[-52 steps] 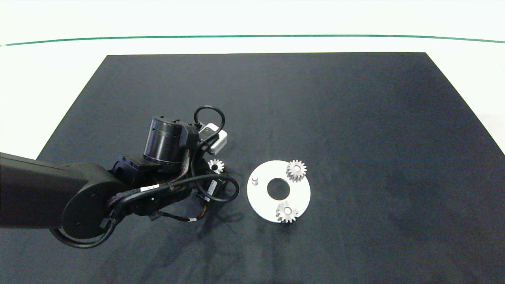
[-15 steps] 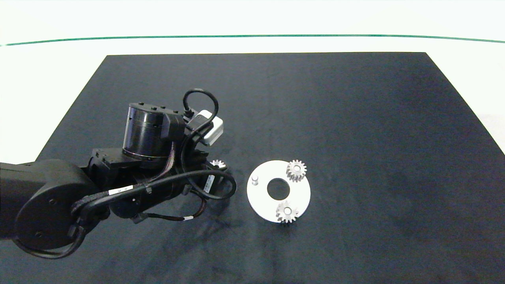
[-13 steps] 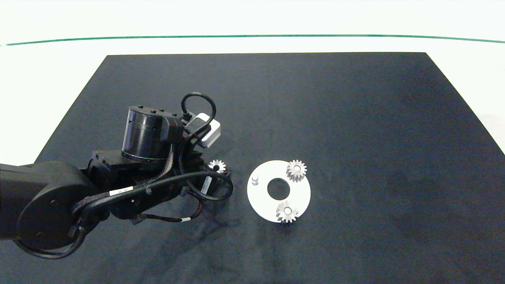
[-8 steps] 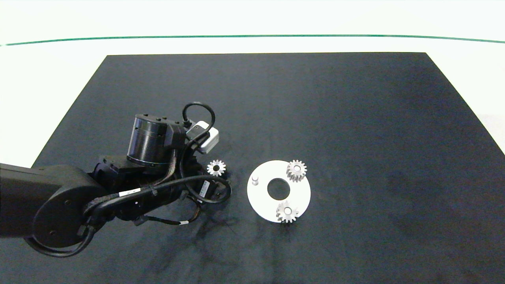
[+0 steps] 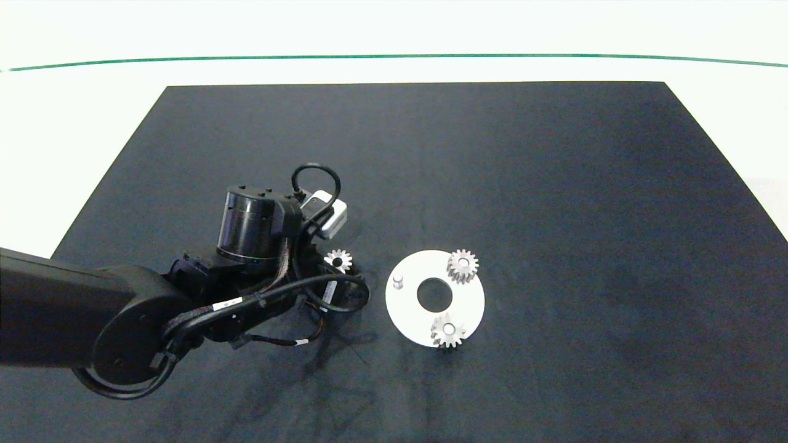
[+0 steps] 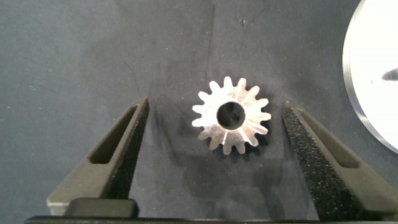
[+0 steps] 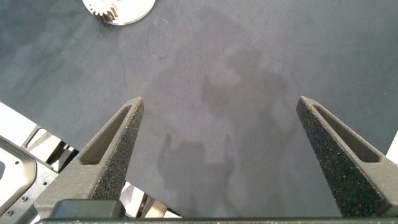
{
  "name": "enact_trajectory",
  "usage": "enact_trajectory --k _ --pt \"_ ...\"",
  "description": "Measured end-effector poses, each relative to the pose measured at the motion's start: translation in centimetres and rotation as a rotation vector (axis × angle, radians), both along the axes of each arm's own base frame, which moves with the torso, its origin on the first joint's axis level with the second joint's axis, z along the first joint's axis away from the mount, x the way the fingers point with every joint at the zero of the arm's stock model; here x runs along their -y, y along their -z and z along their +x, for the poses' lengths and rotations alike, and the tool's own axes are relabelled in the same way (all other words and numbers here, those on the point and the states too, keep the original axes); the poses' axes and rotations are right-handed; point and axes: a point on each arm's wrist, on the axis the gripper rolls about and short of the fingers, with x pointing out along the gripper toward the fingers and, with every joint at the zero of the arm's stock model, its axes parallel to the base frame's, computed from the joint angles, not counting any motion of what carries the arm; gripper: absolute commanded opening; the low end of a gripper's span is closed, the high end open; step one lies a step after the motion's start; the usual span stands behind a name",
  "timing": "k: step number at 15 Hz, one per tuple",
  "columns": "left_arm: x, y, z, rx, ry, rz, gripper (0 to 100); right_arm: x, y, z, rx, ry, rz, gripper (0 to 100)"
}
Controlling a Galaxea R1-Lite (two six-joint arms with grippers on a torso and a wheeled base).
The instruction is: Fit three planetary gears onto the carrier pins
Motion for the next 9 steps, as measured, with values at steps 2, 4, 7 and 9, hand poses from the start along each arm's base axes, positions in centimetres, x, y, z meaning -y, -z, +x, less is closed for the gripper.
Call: enact_trajectory --k 2,4,7,9 --pt "-0.02 0.14 0.06 -0.004 -0.002 0.003 79 0.00 0.00 0.00 0.000 0.000 0.000 100" --pt "-0.11 0.18 0.13 -0.005 -0.005 0.002 75 0.00 0.02 0.01 -0.001 0.000 -0.001 100" --pt "-0.27 0.20 0.20 -0.007 -0.010 0.002 69 -0.01 0.03 0.02 -0.002 -0.001 -0.001 100" --pt "-0.35 0.31 0.17 -0.010 -0.011 0.003 66 -0.01 0.04 0.02 -0.002 0.000 -0.001 100"
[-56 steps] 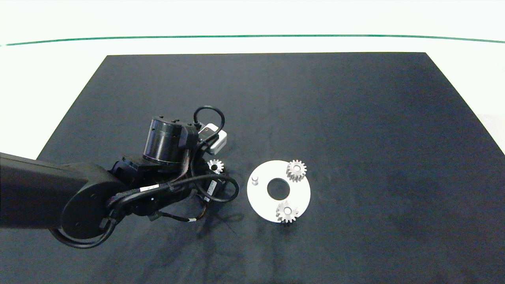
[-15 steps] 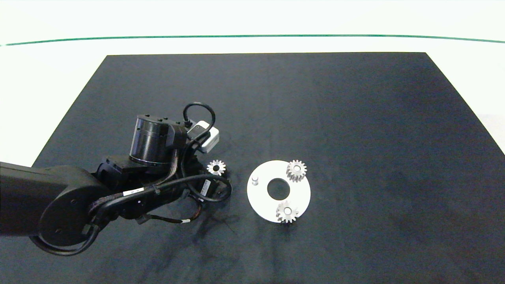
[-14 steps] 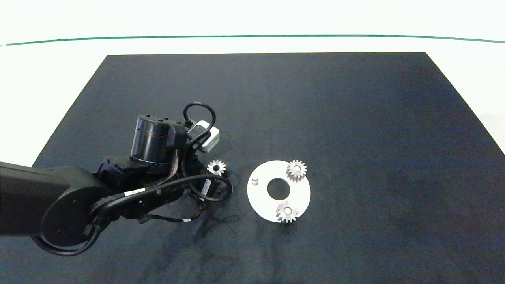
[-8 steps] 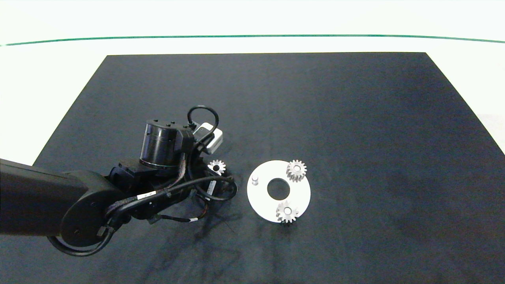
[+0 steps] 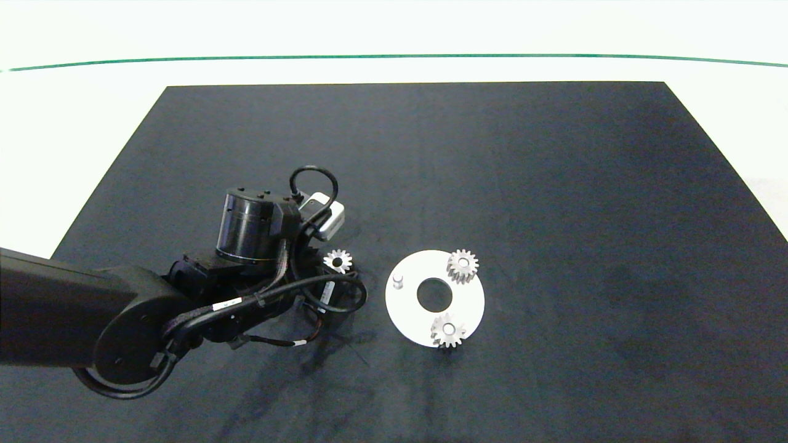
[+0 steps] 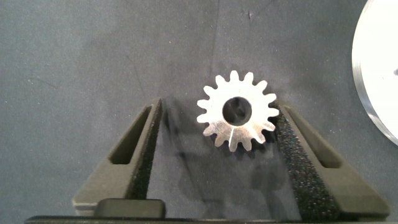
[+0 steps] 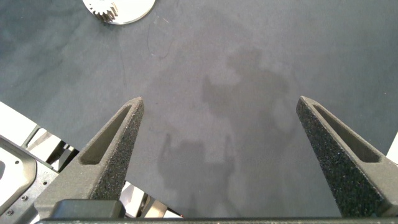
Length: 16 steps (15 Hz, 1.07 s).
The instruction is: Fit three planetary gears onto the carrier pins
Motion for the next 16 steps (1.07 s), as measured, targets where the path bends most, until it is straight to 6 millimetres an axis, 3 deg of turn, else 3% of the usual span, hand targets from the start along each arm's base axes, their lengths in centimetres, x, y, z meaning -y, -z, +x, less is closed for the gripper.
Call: enact_trajectory --k 16 --pt "-0.01 -0.01 -0.04 -0.003 -0.006 -0.010 33 -0.01 0.00 0.01 0.000 0.000 0.000 100"
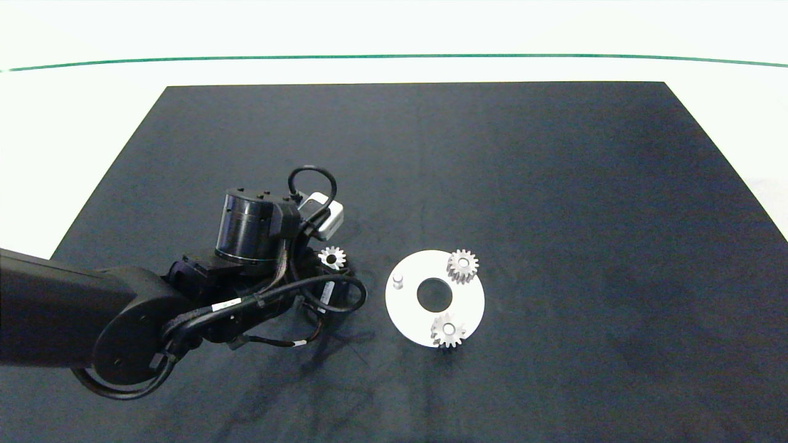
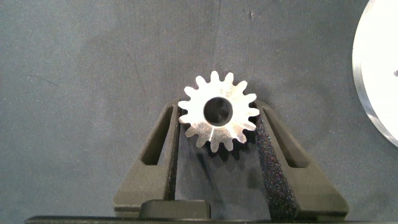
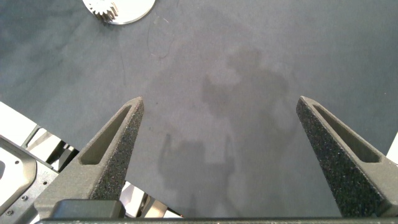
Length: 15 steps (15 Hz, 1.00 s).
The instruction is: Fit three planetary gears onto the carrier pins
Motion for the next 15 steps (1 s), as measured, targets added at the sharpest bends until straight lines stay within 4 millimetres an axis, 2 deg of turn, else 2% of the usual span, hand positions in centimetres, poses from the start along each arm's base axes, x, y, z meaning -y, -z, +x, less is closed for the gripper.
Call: enact_trajectory --k 12,15 --pt "0.0 0.0 0.0 -0.001 0.001 -0.001 9 0.0 0.1 0.0 -0.003 0.000 -0.002 100" --pt "0.0 0.0 0.0 -0.001 0.000 -0.001 3 0.9 0.2 -1.5 0.052 0.000 0.030 100"
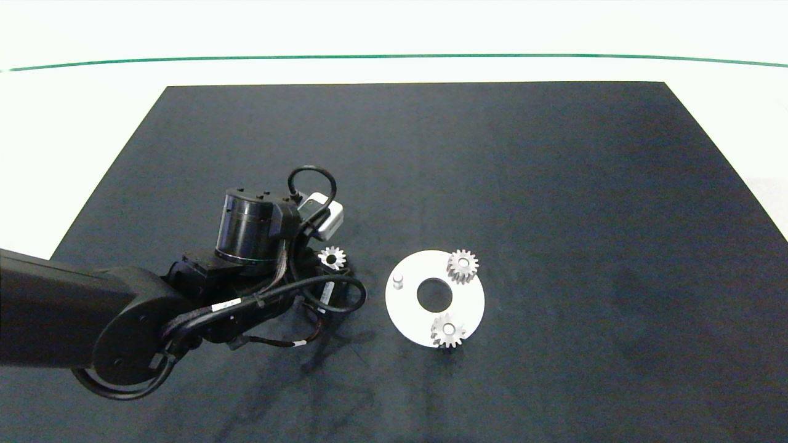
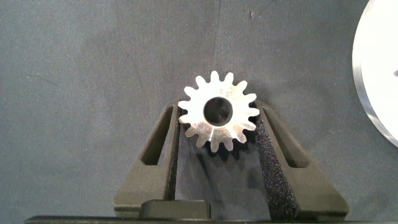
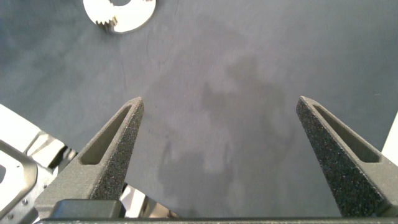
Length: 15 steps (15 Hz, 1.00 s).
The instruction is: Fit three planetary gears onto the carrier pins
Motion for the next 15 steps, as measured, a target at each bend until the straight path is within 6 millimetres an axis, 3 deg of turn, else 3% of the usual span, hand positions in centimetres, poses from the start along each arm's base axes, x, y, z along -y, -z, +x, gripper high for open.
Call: enact_trajectory --k 2,6,15 --pt "0.0 0.0 0.0 0.000 -0.001 0.000 0 0.3 0.0 -0.5 0.017 0.000 0.010 100" --pt "0.0 0.0 0.0 -0.001 0.000 0.000 0 -0.6 0.0 1.0 -0.040 0.000 -0.023 100" --pt "0.5 -1.0 -0.7 0.019 0.013 -0.034 0 -1.0 0.6 1.7 -0.075 -0.021 -0.055 100"
